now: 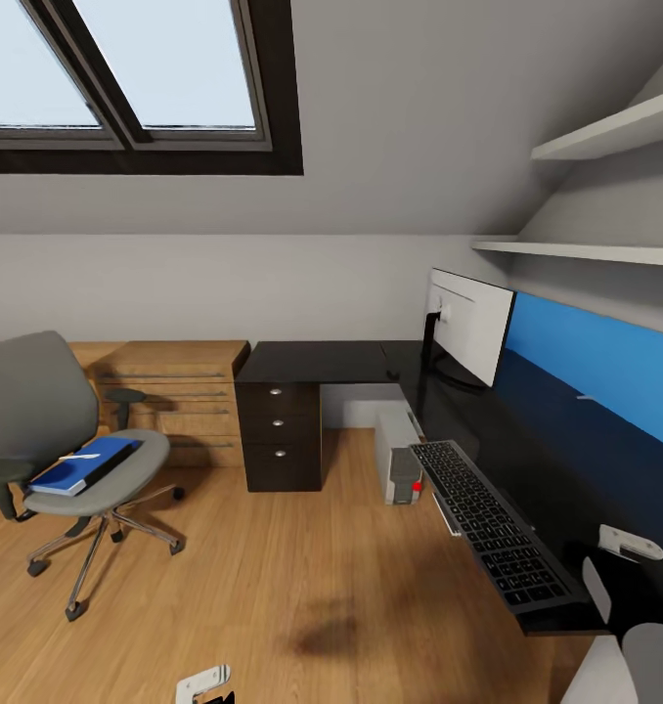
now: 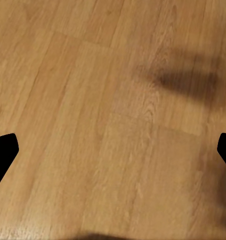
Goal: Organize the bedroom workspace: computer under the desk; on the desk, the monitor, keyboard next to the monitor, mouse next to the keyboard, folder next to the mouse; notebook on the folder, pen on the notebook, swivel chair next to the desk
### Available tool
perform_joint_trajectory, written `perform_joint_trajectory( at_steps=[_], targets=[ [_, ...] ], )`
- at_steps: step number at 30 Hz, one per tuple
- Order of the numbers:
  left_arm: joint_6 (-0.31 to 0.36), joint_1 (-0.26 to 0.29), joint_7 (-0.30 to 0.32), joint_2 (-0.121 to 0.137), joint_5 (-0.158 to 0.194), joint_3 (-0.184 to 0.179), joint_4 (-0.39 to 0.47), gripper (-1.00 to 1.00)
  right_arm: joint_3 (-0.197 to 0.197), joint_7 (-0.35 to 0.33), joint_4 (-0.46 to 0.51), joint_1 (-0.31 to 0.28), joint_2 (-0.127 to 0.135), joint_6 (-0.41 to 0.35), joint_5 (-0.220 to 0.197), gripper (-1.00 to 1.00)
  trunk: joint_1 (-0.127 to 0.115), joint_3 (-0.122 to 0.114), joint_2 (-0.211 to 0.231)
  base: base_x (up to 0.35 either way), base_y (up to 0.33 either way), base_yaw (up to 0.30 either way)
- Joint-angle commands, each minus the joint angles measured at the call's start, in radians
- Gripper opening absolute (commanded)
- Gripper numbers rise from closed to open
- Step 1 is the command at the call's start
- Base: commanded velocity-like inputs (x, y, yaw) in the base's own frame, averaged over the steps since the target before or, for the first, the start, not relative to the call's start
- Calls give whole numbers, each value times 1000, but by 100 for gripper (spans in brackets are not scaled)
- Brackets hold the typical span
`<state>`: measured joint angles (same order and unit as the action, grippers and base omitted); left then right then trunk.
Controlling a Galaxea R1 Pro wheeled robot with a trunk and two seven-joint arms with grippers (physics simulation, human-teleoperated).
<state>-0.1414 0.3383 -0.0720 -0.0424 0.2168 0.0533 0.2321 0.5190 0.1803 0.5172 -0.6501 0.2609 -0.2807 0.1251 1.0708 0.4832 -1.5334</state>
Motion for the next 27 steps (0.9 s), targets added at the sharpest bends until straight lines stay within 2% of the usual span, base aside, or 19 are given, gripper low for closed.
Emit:
perform_joint_trajectory(
  at_steps=[1,27],
  targets=[
    [-3,1,0,-1,1,5,0,100,4,-5,-55,0,1,-9,10,100,0,1,0,0,0,0],
    [-3,1,0,-1,1,5,0,100,4,-10,-55,0,4,-9,10,100,0,1,0,0,0,0]
  ],
)
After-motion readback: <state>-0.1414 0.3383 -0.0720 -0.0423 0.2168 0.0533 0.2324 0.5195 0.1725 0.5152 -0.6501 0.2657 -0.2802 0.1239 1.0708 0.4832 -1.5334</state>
